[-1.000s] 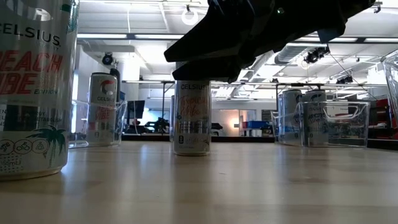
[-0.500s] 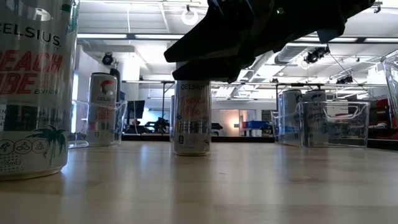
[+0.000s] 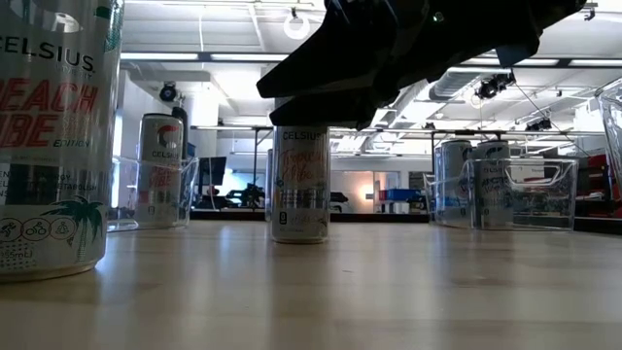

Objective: Sort soda cans
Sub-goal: Put the white-pink soda can into the middle transparent bin

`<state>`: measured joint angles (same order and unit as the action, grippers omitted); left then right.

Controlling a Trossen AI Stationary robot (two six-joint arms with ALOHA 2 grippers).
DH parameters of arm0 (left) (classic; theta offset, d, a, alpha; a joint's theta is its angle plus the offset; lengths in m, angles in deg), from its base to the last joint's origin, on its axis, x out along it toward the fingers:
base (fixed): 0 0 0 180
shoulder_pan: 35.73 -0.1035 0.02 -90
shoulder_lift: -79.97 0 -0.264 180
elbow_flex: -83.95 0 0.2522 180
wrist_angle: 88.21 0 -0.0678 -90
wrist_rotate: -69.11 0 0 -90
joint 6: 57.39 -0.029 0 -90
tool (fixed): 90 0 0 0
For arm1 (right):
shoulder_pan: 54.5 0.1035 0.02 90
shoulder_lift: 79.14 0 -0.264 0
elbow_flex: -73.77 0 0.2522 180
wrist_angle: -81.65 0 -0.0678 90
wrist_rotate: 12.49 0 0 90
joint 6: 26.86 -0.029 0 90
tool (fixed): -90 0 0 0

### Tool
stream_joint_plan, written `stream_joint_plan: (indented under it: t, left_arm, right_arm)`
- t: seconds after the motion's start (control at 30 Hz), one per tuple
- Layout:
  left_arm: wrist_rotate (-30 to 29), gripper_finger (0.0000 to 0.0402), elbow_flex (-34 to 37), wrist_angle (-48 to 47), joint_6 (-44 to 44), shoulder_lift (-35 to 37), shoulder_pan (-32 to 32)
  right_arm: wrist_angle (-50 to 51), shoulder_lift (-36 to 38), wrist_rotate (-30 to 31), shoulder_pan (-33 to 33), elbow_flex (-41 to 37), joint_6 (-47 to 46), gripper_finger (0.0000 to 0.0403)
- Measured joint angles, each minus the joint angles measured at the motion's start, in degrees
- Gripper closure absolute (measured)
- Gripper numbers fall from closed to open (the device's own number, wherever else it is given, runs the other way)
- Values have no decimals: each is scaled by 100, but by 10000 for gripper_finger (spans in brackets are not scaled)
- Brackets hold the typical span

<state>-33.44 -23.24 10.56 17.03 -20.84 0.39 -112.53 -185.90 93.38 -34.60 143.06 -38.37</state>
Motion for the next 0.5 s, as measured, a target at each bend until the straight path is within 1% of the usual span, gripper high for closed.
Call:
stream_joint_plan:
  t: [0.1,0.4,0.5]
  left_arm:
    - [3,80,2,-153,95,-87,68]
    - [-64,80,6,-162,247,-199,111]
    - [-104,80,172,-26,329,-197,89]
  right_arm:
    - [4,0,0,0,0,-1,126]
    - [8,0,0,0,0,-1,126]
    - [7,0,0,0,0,-1,126]
